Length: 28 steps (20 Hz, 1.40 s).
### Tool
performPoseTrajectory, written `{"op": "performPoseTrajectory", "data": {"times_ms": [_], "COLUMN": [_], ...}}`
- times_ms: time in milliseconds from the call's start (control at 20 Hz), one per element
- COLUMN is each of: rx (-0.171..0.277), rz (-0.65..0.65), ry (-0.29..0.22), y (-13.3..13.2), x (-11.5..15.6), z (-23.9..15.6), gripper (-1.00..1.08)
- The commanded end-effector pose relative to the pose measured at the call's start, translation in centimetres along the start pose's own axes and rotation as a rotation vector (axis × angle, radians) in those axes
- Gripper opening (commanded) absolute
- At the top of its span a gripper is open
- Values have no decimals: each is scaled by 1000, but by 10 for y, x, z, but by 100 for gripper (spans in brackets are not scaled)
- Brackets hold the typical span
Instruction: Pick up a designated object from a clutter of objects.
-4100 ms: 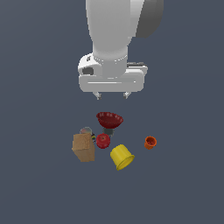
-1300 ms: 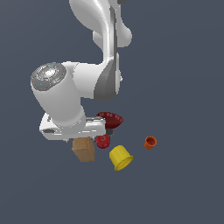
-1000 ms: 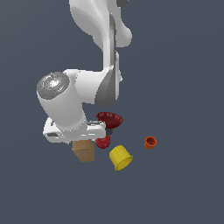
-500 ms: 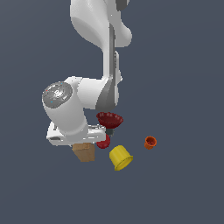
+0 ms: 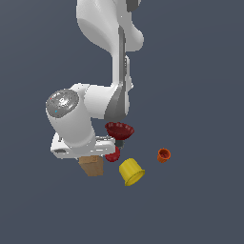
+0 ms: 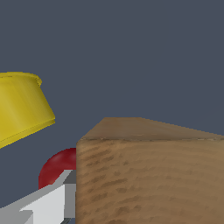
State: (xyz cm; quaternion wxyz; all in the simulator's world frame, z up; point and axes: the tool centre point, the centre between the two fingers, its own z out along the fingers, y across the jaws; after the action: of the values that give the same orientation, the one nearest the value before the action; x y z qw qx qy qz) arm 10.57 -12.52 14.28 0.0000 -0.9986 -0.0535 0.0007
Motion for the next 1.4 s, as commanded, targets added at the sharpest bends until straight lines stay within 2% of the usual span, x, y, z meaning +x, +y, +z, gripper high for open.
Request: {"op": "performPoseTrajectory", "data": {"times_ms": [0,350,650,1350], "rx": [0,0,0,-2], "rz": [0,0,0,0], "ry": [0,0,0,1], "y": [0,-8,-24,-94], "x": [0,-6,-19,-75], "z": [0,-12,-39,-152], "gripper": [-100,-100,-100,-100]}}
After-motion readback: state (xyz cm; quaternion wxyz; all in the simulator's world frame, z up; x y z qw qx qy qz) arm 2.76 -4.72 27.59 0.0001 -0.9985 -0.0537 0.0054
